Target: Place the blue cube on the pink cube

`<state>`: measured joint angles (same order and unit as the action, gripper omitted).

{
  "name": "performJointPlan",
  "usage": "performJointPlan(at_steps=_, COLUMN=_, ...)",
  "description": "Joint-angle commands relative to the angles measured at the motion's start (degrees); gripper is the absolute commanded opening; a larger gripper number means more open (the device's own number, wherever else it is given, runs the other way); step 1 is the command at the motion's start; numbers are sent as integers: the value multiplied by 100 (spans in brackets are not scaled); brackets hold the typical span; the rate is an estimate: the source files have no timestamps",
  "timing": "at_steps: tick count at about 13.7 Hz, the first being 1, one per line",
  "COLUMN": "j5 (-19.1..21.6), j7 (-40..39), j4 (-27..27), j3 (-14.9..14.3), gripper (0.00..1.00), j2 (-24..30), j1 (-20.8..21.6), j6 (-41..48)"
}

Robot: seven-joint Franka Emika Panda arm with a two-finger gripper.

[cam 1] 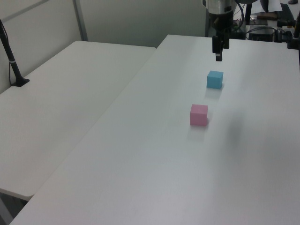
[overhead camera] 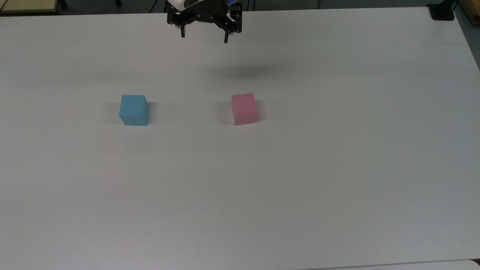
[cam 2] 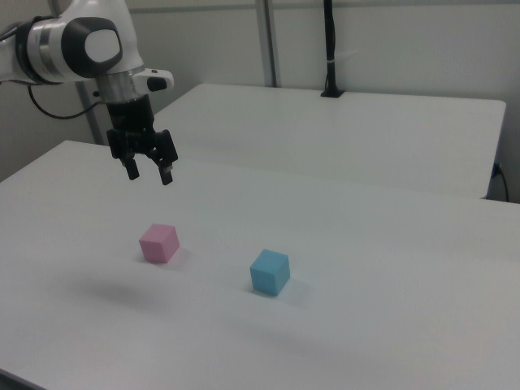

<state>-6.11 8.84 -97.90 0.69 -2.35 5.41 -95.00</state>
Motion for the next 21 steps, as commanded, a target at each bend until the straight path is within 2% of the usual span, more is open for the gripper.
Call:
performJointPlan(at_steps=1, j5=102, j7=21, j4=-45, j3=37, gripper=100, j2=42, j1=4, j6=96)
performJointPlan(at_steps=16, j5=163, j7=-84, j4=-54, j3=37, gripper=100, j2=-20, j1=-23, j6=69)
performJointPlan(at_steps=19, j5=190, j7=-233, j4=-54, j3=37, gripper=100, j2=-37, j1=-128, j6=-62)
performJointPlan(at_steps=21, j5=181, j7=-618, j4=-45, j3=-77, gripper=100, j2=-125, j1=-259, j6=-247)
